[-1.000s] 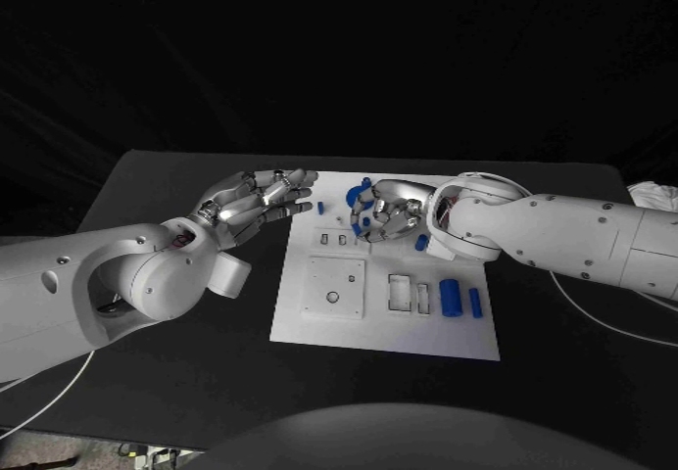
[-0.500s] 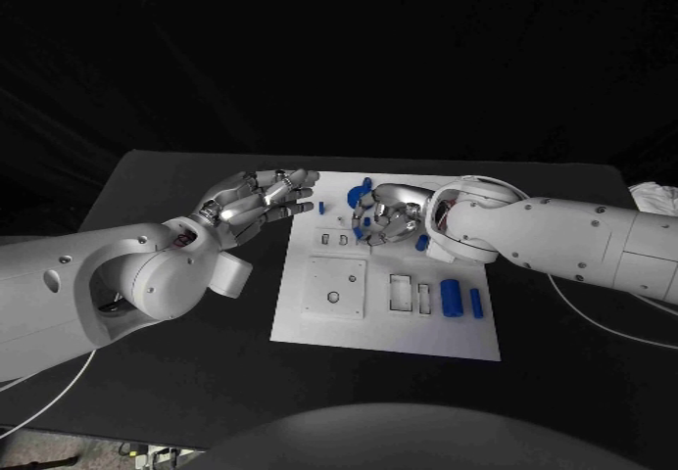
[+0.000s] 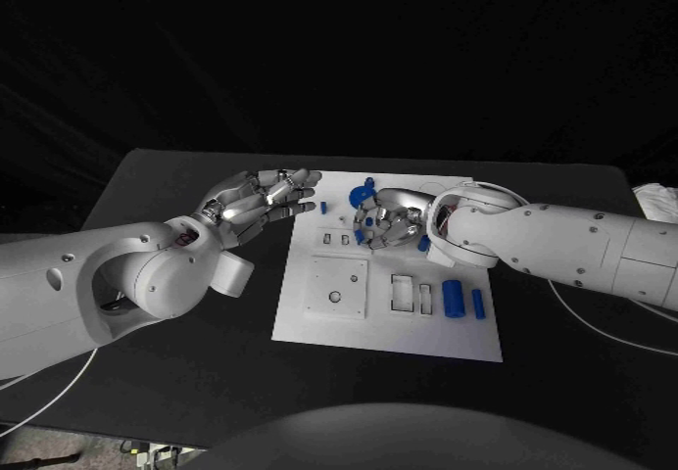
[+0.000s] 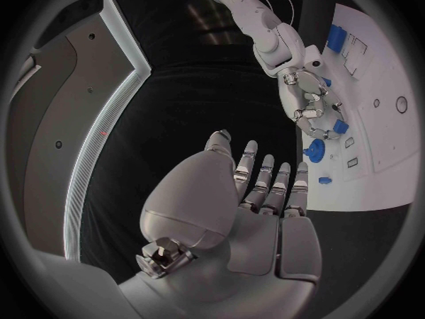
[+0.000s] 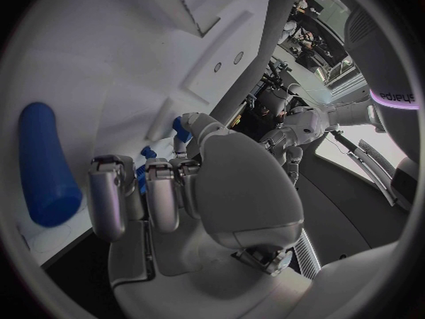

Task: Assemble the parts on the task board

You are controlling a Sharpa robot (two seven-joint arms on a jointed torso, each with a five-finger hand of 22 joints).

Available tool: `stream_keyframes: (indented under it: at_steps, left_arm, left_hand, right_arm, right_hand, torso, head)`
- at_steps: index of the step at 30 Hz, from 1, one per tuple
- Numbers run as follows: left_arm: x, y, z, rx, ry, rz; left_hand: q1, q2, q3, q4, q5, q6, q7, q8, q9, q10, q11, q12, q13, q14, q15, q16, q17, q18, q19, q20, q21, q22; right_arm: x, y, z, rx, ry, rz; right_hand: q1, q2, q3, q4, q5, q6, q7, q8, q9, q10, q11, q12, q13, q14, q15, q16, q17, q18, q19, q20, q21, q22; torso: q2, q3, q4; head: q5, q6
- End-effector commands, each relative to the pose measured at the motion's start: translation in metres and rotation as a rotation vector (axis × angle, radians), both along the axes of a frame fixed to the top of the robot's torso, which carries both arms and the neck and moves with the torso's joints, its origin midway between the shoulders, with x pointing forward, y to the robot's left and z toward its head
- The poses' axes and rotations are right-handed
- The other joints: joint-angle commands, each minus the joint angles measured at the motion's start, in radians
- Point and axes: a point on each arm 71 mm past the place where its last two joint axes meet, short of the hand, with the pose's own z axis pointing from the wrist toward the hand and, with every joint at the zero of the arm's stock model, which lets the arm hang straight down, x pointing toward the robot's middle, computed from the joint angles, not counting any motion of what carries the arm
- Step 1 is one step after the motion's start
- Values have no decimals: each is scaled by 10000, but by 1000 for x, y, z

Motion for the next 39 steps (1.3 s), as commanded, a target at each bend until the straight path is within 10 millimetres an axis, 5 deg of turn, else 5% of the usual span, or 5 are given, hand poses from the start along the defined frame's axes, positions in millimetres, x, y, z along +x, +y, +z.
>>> stream_keyframes:
  at_steps: [1,8,25,34,39]
  left_arm:
    - [-1,-3,1,-107,-52,-230]
    - [-1,-4,1,-114,-50,-243]
    - [-1,-3,0,-177,97,-238]
    - [0,-3,0,-209,139,-209]
    - [0,-2,0,-75,-19,-233]
  left_hand:
    - [123,9,71,7,32,-49,386,32,-2,-14,83,-41,11,26,64,47,15,-79,75,-23,63,14]
    - [123,9,71,7,32,-49,386,32,-2,-14,83,-41,11,26,64,47,15,-79,75,-23,63,14]
    - [121,10,74,11,30,-86,391,27,-6,-26,88,-83,6,20,70,43,13,-76,79,-22,68,15]
    - [119,7,74,12,28,-94,393,28,-7,-31,91,-87,6,22,73,51,14,-74,82,-22,71,16]
    - [182,-58,81,-31,17,-94,400,53,-5,-35,102,-85,7,23,82,72,15,-67,88,-21,80,17]
  right_arm:
    - [-1,-1,-2,-74,-58,87]
    - [-1,-1,-3,-92,-27,103]
    - [-1,2,-2,-225,-355,522]
    - [-1,1,-1,-214,-425,528]
    - [0,0,3,173,-913,457]
  right_hand:
    - [11,-91,2,-80,-62,-28,31,-60,-26,1070,57,27,2621,1024,79,34,2631,192,-12,54,-33,2188]
    - [17,-119,46,-178,-207,-145,31,-223,-85,1070,65,27,2621,1024,91,34,2631,200,-35,77,-55,2179]
    - [-264,-332,36,-457,-1354,-951,-81,-1618,-788,1070,-4,27,2621,1024,49,34,2631,203,-35,66,-63,2178]
    - [-359,-264,-193,-556,-2400,-881,-119,-2058,-1071,1070,-32,27,2621,1024,21,34,2631,207,-51,43,-91,2171]
    - [-791,-251,-768,-280,-4102,-1064,-187,-2445,-1328,1070,-75,27,2621,1024,3,34,2631,223,-93,19,-148,2152]
  torso:
    - [2,-6,-20]
    - [-11,-2,-12]
    - [-6,-8,1]
    - [-5,-4,-3]
    - [-4,1,-6]
  head:
    - [-14,0]
    - [-31,0]
    - [-22,0]
    - [-10,0]
    - [14,0]
